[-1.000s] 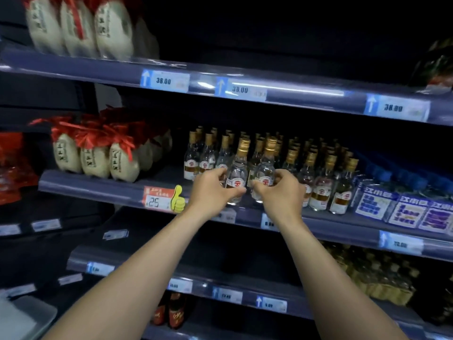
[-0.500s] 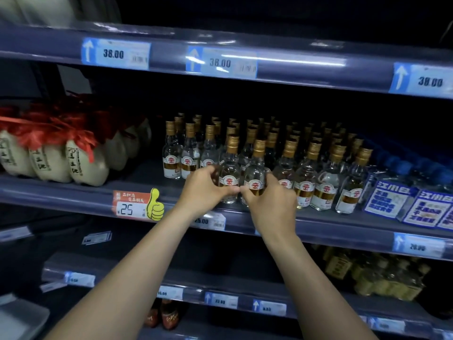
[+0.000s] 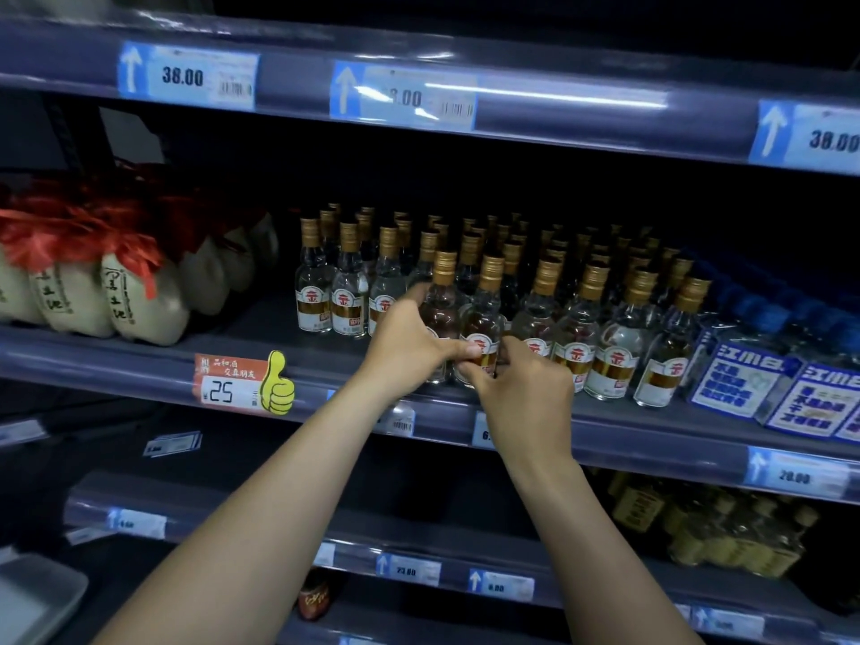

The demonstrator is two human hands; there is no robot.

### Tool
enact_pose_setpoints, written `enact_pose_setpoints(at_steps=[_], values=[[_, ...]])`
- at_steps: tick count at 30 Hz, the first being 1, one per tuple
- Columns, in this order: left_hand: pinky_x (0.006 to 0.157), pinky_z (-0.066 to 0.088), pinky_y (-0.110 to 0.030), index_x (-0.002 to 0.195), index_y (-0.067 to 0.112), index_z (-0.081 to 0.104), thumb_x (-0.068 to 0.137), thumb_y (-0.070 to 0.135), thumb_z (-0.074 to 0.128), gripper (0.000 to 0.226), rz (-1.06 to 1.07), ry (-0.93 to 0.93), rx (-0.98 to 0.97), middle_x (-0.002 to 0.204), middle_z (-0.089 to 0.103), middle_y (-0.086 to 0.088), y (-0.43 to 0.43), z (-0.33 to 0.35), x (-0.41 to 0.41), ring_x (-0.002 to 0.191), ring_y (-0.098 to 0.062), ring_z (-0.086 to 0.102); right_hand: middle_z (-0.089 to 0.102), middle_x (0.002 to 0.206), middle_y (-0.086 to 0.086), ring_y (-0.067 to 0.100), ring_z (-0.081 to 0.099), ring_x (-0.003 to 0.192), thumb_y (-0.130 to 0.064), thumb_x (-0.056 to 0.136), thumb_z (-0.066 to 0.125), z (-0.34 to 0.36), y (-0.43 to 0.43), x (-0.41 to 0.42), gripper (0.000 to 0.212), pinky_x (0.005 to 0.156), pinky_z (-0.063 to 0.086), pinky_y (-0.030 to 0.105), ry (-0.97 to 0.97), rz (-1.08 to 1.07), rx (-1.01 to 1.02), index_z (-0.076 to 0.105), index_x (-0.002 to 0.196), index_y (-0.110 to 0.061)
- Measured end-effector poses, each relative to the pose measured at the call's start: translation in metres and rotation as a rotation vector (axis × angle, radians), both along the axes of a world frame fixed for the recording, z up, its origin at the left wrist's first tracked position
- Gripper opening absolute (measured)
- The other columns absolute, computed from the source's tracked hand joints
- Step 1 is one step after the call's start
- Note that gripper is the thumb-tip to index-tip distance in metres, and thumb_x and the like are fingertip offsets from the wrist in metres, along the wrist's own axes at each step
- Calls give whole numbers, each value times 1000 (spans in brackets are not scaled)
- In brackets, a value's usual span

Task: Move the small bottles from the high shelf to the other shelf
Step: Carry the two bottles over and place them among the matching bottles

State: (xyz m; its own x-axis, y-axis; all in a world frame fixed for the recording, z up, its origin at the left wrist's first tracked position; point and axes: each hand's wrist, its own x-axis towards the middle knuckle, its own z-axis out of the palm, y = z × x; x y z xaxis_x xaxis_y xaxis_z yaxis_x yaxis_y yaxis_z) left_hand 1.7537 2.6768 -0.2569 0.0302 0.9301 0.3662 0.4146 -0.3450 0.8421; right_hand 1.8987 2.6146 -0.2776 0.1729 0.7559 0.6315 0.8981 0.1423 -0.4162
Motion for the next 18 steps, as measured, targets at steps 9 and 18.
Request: enact_pose_setpoints(at_steps=[9,18], values=[[110,42,-46,155,26,32,76,41,85,97,-35,170,-27,149,51,2,-11,-11,-19,134,-19,48,78,89,2,24,72,81,-37,85,84,-31,-30,51,31,65,59,40,-151,77,215,79,102,-11],[86,29,-10,146,28,46,69,45,89,89,117,156,78,136,60,2,-12,-20,-1,108,5,30,75,105,-3,24,66,97,-36,82,86,-63,-22,70,35,88,38,40,-176,159,218,77,109,-16]])
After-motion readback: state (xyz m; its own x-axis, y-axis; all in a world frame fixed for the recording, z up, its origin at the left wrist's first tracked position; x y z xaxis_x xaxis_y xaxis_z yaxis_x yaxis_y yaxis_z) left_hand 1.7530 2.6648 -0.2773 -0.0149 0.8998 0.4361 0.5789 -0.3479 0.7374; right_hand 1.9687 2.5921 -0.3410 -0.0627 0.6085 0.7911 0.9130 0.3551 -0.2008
